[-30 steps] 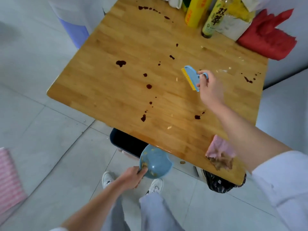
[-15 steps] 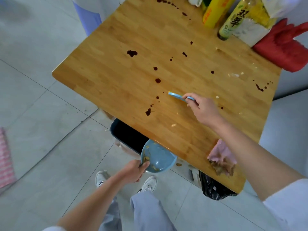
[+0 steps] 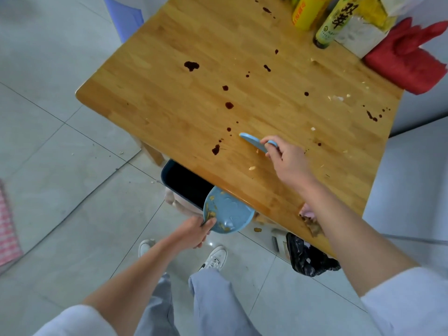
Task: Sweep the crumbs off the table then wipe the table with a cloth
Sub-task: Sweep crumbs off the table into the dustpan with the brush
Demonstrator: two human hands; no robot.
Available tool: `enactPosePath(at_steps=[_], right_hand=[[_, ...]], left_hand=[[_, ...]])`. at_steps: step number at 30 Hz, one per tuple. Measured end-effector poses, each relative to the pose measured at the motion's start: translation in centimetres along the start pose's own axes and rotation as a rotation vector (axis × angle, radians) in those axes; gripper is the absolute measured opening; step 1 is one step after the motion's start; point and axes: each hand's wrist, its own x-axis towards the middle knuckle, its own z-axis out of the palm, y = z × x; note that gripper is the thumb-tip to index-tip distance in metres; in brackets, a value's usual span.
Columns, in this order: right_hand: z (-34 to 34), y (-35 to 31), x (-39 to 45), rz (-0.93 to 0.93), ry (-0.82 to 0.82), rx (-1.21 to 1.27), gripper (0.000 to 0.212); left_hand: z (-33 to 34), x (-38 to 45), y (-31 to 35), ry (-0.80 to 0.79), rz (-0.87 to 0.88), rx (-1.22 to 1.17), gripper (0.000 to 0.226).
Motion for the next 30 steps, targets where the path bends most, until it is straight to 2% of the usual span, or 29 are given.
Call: enactPosePath(at_steps=[9,14,20,23,27,30], right_hand=[[1.4,-1.7,-10.1,-0.019,-0.111,0.102,0.021],[-0.8,-1.4,-8.3,0.020,0.027,0.103,0.023],[1.8,-2.9,-10.0,-0.041,-0.164,0.056,0.023],[1.1,-2.7,-11.7,-0.059,-0.165,0.104,0.023],[-1.4,-2.0,-10.6,0.024,-0.079,0.089,0.025],[-1.0,-2.5,-10.7,0.036,-0.143,0.067,0.025]], left_hand=[[0.4,-0.7,0.9,-0.012,0.007,-0.008,0.048],[0.6,-0.9,1.3,-0.011,0.007,0.026,0.049],[1.0,-1.0,1.4,0.022,-0.012,0.036,0.048],[1.5,-0.8,1.2,0.026,-0.016,0.036,0.048],[2.4,-0.6,0.8,0.035,-0.016,0.027,0.050],[3.2,-0.3,0.3,0.025,-0.032,-0.001,0.051]])
